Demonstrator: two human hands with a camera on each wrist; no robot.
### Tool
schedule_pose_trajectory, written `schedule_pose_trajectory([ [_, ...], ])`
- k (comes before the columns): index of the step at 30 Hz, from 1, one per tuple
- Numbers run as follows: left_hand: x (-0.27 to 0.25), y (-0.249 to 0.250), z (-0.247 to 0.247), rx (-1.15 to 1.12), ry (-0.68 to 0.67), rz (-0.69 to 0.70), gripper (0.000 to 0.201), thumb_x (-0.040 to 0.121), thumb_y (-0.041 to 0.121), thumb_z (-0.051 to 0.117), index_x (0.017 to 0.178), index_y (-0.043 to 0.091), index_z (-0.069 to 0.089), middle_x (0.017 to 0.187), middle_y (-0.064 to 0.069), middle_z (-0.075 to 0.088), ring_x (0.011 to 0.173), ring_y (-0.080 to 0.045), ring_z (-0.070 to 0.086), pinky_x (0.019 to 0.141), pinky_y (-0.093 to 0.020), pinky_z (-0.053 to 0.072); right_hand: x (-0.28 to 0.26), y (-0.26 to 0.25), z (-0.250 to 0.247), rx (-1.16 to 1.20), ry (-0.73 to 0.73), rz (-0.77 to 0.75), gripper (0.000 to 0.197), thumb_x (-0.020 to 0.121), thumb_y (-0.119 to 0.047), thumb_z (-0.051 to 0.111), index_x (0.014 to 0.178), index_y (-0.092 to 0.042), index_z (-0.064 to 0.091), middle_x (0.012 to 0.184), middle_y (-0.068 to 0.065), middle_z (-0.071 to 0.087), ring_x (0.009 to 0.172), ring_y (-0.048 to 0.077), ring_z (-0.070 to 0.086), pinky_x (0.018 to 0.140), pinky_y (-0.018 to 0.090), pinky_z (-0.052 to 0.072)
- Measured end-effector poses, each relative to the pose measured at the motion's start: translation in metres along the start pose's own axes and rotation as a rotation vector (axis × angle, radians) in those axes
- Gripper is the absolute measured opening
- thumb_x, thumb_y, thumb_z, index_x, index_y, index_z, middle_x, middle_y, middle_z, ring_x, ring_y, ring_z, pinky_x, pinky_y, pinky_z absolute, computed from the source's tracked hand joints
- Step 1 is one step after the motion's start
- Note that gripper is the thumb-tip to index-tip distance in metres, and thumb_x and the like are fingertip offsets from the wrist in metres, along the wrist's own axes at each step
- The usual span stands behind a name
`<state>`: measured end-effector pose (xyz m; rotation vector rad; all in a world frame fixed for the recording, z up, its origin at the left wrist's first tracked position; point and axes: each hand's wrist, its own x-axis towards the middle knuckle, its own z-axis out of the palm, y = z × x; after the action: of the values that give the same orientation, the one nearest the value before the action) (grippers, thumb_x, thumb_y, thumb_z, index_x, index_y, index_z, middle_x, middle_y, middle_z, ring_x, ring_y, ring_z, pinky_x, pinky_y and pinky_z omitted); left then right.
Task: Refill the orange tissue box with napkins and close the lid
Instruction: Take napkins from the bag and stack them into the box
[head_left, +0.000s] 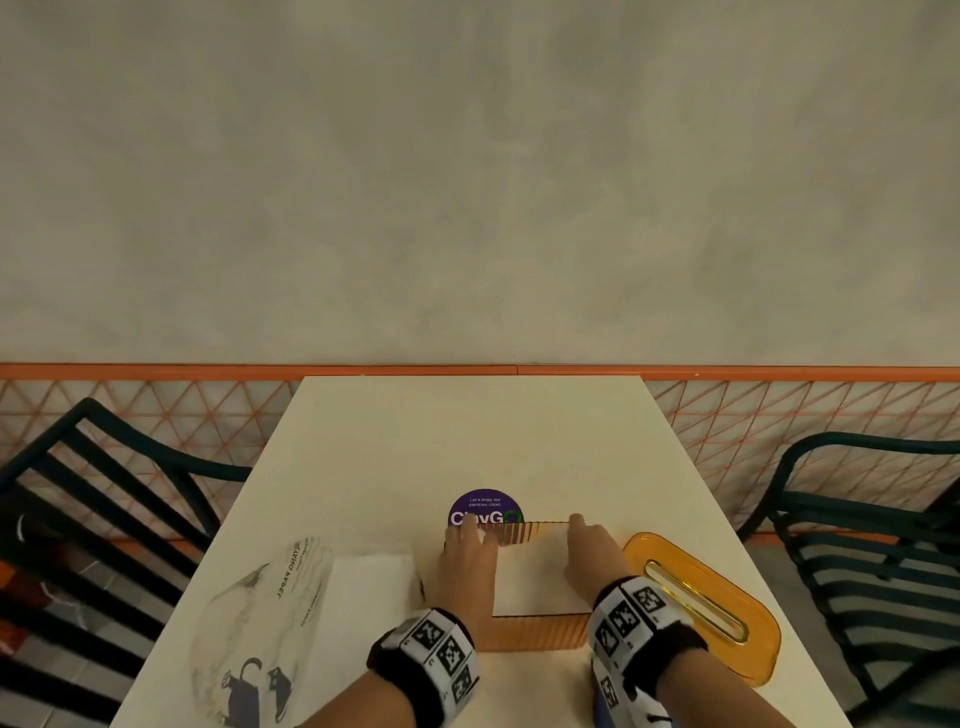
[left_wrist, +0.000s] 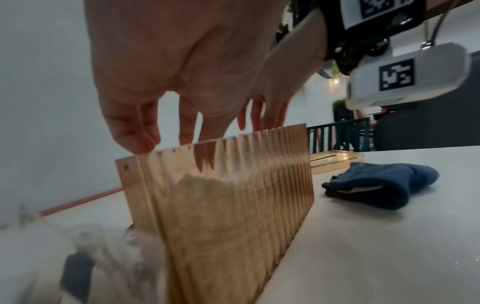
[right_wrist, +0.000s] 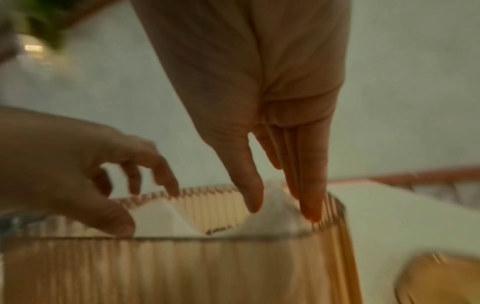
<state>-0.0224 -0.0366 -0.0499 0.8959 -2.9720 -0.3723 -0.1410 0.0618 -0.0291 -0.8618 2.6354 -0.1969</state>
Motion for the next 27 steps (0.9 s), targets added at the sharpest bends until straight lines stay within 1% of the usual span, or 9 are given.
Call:
schedule_pose_trajectory([
  [3, 0.006, 0.004, 0.004, 0.037, -0.032, 0.095, 0.049, 0.086, -0.002, 0.052, 0.132, 0.015, 0.050, 0.145, -0.008, 0.033, 0.132, -0.029, 0.034, 0.103, -0.037, 0.039, 0.001, -0.004, -0.001, -0.082, 0.064, -0.124, 0.036, 0.089, -0.002, 0.052, 0.124, -0.008, 0.044, 0.122, 0.012, 0.053, 0.110, 0.026, 0.057, 0.088, 0.030, 0.048],
  [7, 0.013, 0.001, 0.006, -0.041, -0.355, 0.011, 0.056, 0.087, 0.008, 0.062, 0.139, 0.020, 0.044, 0.148, -0.008, 0.032, 0.138, -0.029, 0.029, 0.112, -0.035, 0.032, 0.013, -0.005, 0.012, -0.163, -0.209, -0.154, 0.055, 0.085, -0.009, 0.065, 0.136, -0.018, 0.045, 0.139, 0.009, 0.046, 0.128, 0.027, 0.046, 0.106, 0.033, 0.040],
  [13, 0.016, 0.001, 0.001, -0.061, -0.424, -0.015, 0.058, 0.088, 0.010, 0.061, 0.142, 0.018, 0.040, 0.147, -0.011, 0.037, 0.137, -0.029, 0.036, 0.112, -0.033, 0.032, 0.019, 0.000, 0.032, -0.216, -0.232, -0.162, 0.054, 0.088, -0.010, 0.060, 0.138, -0.025, 0.044, 0.135, 0.007, 0.047, 0.124, 0.027, 0.050, 0.102, 0.032, 0.043],
  [15, 0.008, 0.002, -0.005, -0.200, -0.290, -0.030, 0.047, 0.091, 0.010, 0.057, 0.136, 0.016, 0.047, 0.143, -0.007, 0.042, 0.132, -0.024, 0.041, 0.109, -0.030, 0.035, 0.017, 0.002, 0.028, -0.210, -0.208, -0.179, 0.057, 0.086, -0.013, 0.063, 0.138, -0.026, 0.043, 0.135, 0.006, 0.047, 0.125, 0.026, 0.048, 0.104, 0.032, 0.042],
  [17, -0.006, -0.009, -0.015, -0.351, 0.014, -0.061, 0.034, 0.093, 0.010, 0.050, 0.126, 0.017, 0.055, 0.132, 0.000, 0.050, 0.122, -0.016, 0.046, 0.100, -0.023, 0.038, 0.011, 0.008, 0.018, -0.157, -0.100, -0.210, 0.054, 0.086, -0.019, 0.065, 0.136, -0.026, 0.046, 0.133, 0.004, 0.049, 0.125, 0.023, 0.047, 0.104, 0.031, 0.041],
  [20, -0.034, -0.053, -0.027, -0.394, 0.343, -0.262, 0.025, 0.092, 0.010, 0.048, 0.113, 0.017, 0.060, 0.117, 0.000, 0.055, 0.110, -0.013, 0.048, 0.085, -0.020, 0.040, -0.001, 0.024, 0.003, -0.016, 0.142, -0.196, 0.044, 0.091, -0.020, 0.057, 0.133, -0.024, 0.046, 0.126, 0.003, 0.053, 0.113, 0.018, 0.055, 0.093, 0.026, 0.048],
  [22, -0.050, -0.084, -0.028, -0.339, 0.242, -0.487, 0.025, 0.094, 0.016, 0.048, 0.118, 0.014, 0.055, 0.124, -0.005, 0.050, 0.116, -0.020, 0.046, 0.088, -0.027, 0.042, -0.006, 0.034, -0.001, 0.045, 0.163, -0.117, 0.049, 0.092, -0.019, 0.053, 0.138, -0.020, 0.036, 0.129, 0.007, 0.049, 0.109, 0.021, 0.059, 0.086, 0.027, 0.051],
  [24, -0.059, -0.103, -0.021, -0.230, -0.050, -0.684, 0.037, 0.096, 0.026, 0.045, 0.130, 0.009, 0.043, 0.136, -0.010, 0.039, 0.126, -0.027, 0.041, 0.101, -0.035, 0.039, -0.005, 0.041, 0.004, 0.045, 0.079, -0.034, 0.055, 0.093, -0.019, 0.051, 0.142, -0.014, 0.026, 0.135, 0.012, 0.044, 0.113, 0.027, 0.057, 0.086, 0.030, 0.051],
  [27, -0.061, -0.113, -0.005, -0.148, -0.279, -0.753, 0.051, 0.096, 0.033, 0.047, 0.136, 0.003, 0.039, 0.144, -0.014, 0.039, 0.132, -0.029, 0.041, 0.110, -0.035, 0.035, 0.002, 0.045, 0.018, 0.065, -0.029, 0.032, 0.050, 0.093, -0.013, 0.047, 0.139, -0.008, 0.028, 0.131, 0.015, 0.050, 0.115, 0.030, 0.055, 0.083, 0.030, 0.050],
])
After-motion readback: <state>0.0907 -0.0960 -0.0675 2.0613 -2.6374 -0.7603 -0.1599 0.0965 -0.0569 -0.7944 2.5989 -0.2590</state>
